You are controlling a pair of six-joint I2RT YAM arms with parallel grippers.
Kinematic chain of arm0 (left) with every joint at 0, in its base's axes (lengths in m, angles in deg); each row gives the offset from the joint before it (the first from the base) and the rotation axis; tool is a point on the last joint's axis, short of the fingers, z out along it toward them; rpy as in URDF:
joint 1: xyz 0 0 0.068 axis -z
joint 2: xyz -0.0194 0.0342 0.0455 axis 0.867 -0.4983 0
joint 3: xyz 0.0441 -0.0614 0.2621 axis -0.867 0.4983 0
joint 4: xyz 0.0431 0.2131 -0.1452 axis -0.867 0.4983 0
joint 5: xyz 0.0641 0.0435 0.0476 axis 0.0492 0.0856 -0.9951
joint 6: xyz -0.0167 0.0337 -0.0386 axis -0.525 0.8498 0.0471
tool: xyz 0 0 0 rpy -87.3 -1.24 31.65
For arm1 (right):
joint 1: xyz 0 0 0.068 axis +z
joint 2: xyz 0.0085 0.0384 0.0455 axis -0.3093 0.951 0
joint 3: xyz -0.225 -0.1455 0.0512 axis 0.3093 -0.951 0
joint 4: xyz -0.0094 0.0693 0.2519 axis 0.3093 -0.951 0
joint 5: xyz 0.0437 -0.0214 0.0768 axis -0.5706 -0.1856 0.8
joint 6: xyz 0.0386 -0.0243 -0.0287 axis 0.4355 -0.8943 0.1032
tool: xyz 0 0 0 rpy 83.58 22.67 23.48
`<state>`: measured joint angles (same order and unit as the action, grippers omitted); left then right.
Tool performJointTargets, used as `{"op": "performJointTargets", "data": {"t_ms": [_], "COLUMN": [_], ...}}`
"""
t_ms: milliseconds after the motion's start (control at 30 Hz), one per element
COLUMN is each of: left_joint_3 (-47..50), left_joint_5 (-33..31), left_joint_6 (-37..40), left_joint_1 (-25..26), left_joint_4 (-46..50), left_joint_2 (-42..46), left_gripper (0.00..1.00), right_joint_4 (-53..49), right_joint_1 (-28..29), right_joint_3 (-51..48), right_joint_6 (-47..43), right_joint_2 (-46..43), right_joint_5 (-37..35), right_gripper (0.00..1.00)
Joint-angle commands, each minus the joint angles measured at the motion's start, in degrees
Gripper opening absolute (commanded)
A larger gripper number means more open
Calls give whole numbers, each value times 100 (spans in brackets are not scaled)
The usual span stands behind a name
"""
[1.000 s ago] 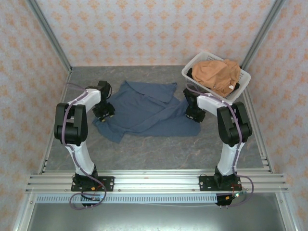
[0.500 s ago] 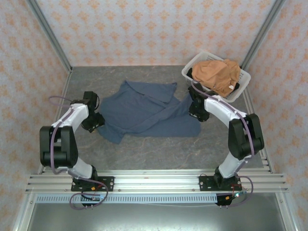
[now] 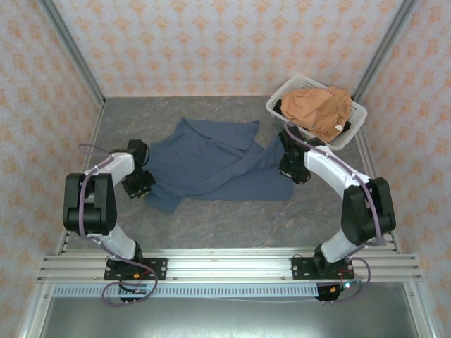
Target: Fold and stack the t-shirts
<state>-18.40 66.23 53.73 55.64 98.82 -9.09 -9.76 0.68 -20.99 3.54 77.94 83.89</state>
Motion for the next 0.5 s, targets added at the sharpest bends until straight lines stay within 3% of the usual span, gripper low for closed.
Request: {"op": "performJointTargets", "data": {"t_ms": [0, 233, 333, 467], "left_joint_3": [333, 940, 980, 924], "left_joint_5": [-330, -439, -431, -419], "left_joint_6": [-747, -2384, -2604, -2576], "left_joint_1": [148, 539, 561, 561], "left_joint_4": [884, 1830, 1756, 1722], "left_joint_2": [884, 3092, 3574, 3536], "left_gripper": [0, 0, 0, 0], "right_joint_4": [-430, -148, 256, 622], "right_joint_1": [0, -192, -193, -194], "right_joint_3": [-232, -905, -1086, -1119], "right_joint_6": [257, 845, 1024, 1115], "right_joint_2": [-332, -453, -180, 107], "right_joint_5": [-281, 247, 667, 842], "right_gripper": [32, 47, 50, 50]}}
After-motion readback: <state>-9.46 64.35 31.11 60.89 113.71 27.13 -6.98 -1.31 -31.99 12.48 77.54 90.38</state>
